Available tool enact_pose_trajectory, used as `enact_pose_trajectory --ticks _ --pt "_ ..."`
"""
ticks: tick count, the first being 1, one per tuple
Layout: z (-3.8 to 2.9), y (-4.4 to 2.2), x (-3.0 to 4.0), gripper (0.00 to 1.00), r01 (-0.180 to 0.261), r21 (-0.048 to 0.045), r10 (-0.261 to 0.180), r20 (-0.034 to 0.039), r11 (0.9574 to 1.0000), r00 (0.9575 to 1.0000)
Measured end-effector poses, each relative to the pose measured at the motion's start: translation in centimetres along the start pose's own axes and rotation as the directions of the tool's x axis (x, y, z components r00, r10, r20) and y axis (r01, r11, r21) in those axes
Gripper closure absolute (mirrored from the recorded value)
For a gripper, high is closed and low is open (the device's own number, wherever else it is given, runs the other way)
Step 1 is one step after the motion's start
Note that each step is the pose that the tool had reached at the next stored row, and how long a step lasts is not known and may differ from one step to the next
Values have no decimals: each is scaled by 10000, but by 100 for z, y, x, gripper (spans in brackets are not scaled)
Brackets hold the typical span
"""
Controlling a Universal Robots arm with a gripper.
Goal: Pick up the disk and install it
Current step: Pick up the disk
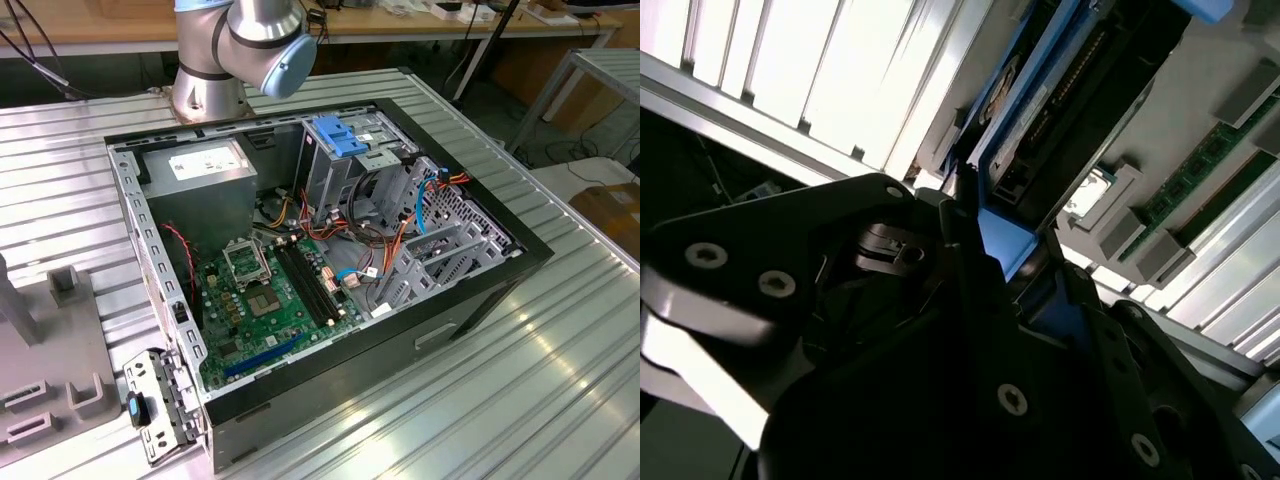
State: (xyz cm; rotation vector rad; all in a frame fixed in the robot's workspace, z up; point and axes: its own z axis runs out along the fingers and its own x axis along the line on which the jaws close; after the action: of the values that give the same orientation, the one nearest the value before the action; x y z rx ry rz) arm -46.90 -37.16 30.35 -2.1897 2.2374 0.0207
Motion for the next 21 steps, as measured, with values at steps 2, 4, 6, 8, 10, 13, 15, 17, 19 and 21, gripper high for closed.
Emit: enact_pose_trajectory --ticks 2,4,6,8,10,13,15,17,19,21 --pt "-1 1 0 63 0 -1 0 -2 10000 10000" --pt "0 2 0 63 13 -1 -13 -3 10000 10000" --pt "0 3 0 63 88 -2 -88 -8 10000 10000" --pt "0 2 0 63 89 -3 -89 -8 10000 10000" --pt "0 2 0 63 90 -3 -90 -8 10000 10000" --pt "-2 2 0 63 91 -1 -91 -10 10000 10000" --pt "-8 2 0 63 91 -1 -91 -13 10000 10000" --pt "-22 2 0 63 91 -5 -91 -18 10000 10000" --pt "-25 2 0 63 91 1 -91 -17 10000 10000" --pt "-29 2 0 63 91 -2 -91 -18 10000 10000"
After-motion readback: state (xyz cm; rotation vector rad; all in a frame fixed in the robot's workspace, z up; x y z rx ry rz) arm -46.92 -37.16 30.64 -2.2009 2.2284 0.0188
